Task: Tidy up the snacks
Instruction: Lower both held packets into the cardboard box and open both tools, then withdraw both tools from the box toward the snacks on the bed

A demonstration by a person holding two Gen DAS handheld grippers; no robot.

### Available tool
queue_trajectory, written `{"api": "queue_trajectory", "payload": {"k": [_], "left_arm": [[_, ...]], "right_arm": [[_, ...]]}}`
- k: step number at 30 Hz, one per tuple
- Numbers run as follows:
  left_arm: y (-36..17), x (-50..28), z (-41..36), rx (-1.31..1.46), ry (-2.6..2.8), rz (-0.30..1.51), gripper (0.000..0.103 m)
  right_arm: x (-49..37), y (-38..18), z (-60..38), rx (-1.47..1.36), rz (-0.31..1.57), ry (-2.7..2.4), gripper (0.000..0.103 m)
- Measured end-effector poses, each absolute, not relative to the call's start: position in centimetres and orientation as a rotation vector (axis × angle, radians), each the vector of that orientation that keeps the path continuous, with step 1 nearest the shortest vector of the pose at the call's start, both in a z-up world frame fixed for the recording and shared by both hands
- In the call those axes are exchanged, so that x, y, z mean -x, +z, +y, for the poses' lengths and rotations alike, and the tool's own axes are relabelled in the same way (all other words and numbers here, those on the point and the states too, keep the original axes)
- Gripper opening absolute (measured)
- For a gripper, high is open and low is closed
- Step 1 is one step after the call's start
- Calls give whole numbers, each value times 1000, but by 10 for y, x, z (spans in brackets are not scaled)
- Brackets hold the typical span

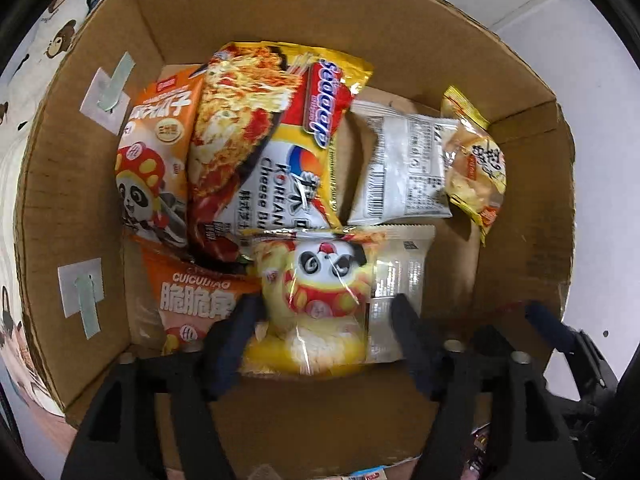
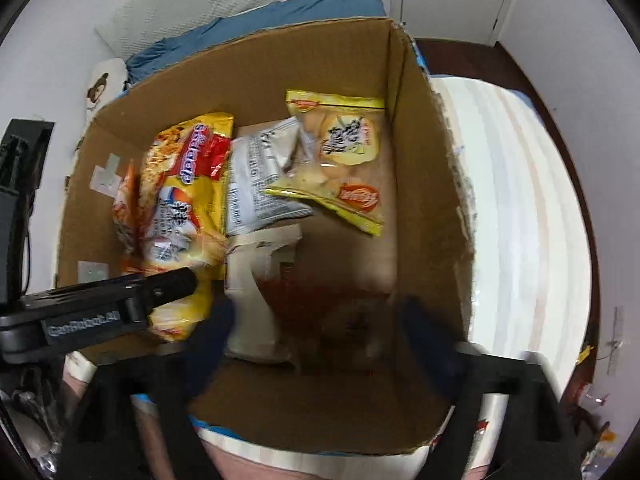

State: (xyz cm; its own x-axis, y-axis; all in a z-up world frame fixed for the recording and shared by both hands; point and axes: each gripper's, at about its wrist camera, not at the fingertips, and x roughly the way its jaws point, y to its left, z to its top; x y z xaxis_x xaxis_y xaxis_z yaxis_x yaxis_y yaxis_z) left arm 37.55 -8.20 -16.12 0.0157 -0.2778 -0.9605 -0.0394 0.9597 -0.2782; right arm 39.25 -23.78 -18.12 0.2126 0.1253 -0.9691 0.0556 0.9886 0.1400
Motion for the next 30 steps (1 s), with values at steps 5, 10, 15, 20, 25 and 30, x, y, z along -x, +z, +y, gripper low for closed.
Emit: {"api": "queue_trajectory", "payload": {"k": [5, 10, 15, 20, 25, 30], "left_arm": [[-163, -378, -78, 224, -172, 1552, 93], [-157, -379, -75, 203, -166, 1540, 93], [-140, -375, -72, 163, -174, 1496, 93], [-112, -361, -74, 108, -164, 1393, 93], [-91, -333, -71, 61, -131, 1287, 93], [-69, -302, -69, 37, -102, 1176, 93]], "right_arm": [[-393, -186, -236, -139, 1382, 51, 93], [-392, -178, -233, -125, 1374, 43, 95], [-385, -167, -232, -107, 1345, 37, 96], [-369, -155, -233, -91, 1305, 49, 96], [-344, -141, -238, -114, 1257, 44, 96], [-316, -115, -238, -106, 1181, 41, 96]]}}
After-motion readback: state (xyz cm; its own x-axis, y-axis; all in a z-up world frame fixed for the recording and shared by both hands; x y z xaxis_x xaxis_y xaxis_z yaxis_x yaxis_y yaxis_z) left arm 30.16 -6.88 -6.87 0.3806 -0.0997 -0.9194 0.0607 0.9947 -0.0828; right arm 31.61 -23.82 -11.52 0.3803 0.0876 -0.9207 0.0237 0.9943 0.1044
